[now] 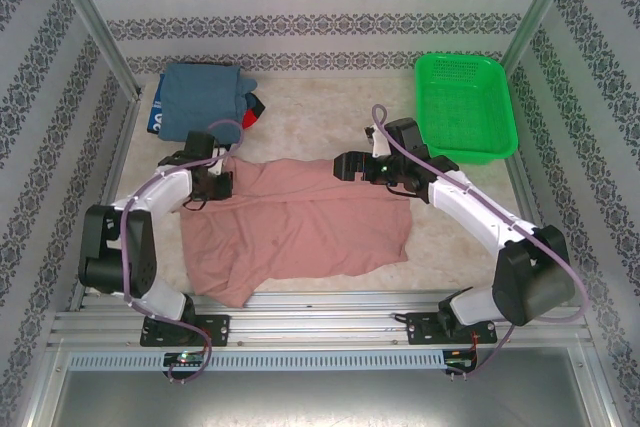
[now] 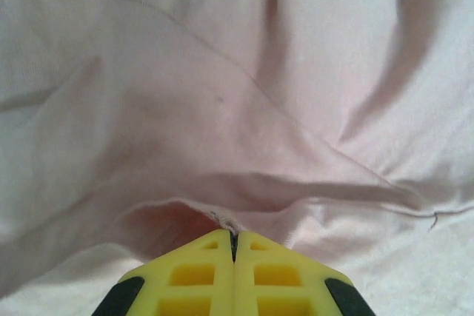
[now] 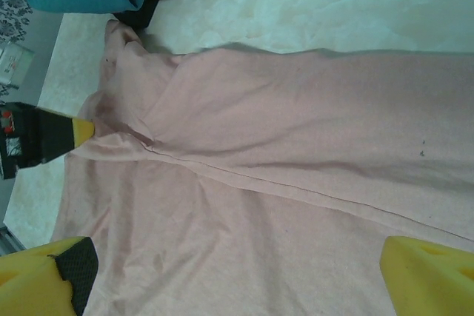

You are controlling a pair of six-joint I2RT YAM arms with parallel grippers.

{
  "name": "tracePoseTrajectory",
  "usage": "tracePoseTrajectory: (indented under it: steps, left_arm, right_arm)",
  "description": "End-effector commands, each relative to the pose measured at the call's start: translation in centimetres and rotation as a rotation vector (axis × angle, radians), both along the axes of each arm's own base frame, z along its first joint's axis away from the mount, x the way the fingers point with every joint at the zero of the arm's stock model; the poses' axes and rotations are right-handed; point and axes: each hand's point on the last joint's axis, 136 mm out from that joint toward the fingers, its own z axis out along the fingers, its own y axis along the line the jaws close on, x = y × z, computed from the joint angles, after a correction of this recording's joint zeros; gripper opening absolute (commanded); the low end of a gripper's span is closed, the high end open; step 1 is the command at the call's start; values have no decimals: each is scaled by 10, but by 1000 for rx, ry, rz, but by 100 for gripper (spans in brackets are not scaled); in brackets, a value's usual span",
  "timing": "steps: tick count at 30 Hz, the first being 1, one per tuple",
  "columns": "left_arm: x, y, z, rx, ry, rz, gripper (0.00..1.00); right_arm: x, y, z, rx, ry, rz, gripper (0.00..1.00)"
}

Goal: Fold and stack the t-shirts

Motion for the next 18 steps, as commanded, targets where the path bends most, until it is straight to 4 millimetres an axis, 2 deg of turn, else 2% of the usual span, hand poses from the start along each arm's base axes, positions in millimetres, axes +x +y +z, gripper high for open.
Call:
tracePoseTrajectory:
  steps: [1,10,18]
  left_arm:
    - [-15,-9,-1,-37,4,23,0]
    - [-52,-19,-3,-79,21,58,0]
    - [-74,-30,-7,-124,45,92,0]
  right_arm:
    - [8,1,6,6,-20,-9,98]
    - [9,0,1,-1,-11,-16,98]
    - [10,1,-2,0,-3,-17,98]
